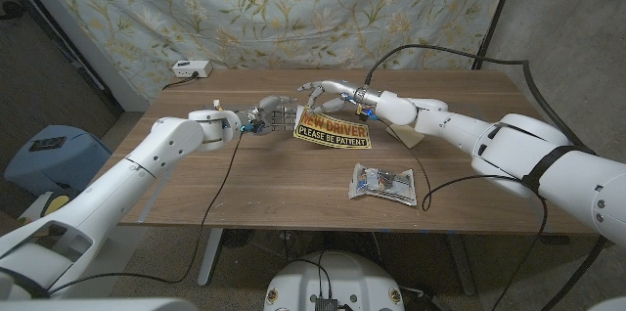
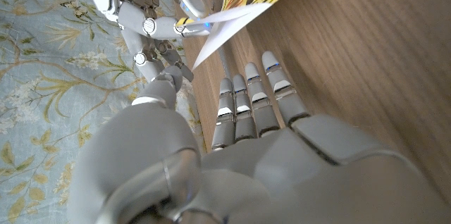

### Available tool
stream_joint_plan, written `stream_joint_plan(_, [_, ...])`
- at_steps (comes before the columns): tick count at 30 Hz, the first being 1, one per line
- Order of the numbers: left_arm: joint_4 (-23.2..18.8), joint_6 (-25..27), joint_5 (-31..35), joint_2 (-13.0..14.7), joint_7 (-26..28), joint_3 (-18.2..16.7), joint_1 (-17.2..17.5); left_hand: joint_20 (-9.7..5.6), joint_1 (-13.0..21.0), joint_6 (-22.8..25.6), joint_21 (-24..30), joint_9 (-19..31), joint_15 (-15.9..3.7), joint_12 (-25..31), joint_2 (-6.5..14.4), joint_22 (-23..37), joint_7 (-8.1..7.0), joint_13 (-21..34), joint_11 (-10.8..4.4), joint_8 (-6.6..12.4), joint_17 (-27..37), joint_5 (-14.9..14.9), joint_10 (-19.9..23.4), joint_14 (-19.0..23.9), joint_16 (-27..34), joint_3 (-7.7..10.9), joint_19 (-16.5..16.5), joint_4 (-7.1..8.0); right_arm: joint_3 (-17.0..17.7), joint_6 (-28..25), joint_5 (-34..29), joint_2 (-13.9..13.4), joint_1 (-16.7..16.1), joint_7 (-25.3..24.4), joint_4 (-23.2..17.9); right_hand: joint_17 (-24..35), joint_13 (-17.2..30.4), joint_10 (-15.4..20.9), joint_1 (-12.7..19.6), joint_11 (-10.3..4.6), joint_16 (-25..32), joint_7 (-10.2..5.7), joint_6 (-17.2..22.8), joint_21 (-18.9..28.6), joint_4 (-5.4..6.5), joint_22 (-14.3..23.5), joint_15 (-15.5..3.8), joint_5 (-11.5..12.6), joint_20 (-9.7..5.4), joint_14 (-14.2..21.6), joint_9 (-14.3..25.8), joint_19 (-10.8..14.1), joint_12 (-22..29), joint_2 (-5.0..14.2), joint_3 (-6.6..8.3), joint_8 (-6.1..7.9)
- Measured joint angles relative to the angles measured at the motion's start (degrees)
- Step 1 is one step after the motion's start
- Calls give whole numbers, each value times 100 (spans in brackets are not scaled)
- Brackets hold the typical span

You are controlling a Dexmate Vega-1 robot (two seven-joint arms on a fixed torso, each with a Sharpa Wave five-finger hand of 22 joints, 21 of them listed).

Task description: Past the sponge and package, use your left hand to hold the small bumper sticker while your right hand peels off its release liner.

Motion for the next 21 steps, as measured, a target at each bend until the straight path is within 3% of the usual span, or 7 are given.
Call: stream_joint_plan(21, [62, 155, 178, -40, -98, 173, -178, -51, 120, 22, 45, 27, -30, 194, -31, -1, -21, 171, -57, 0, 53, 0, 58, 74, 27, -93, 52, 33, 97, -17, -10, -102, -55, 2, -180, 0, 0, 30, -1, 30, 0, -23, 23, 0, 24, 0, -21, -44, 0, 21, -4, 0, -22, -1, -24, -32])
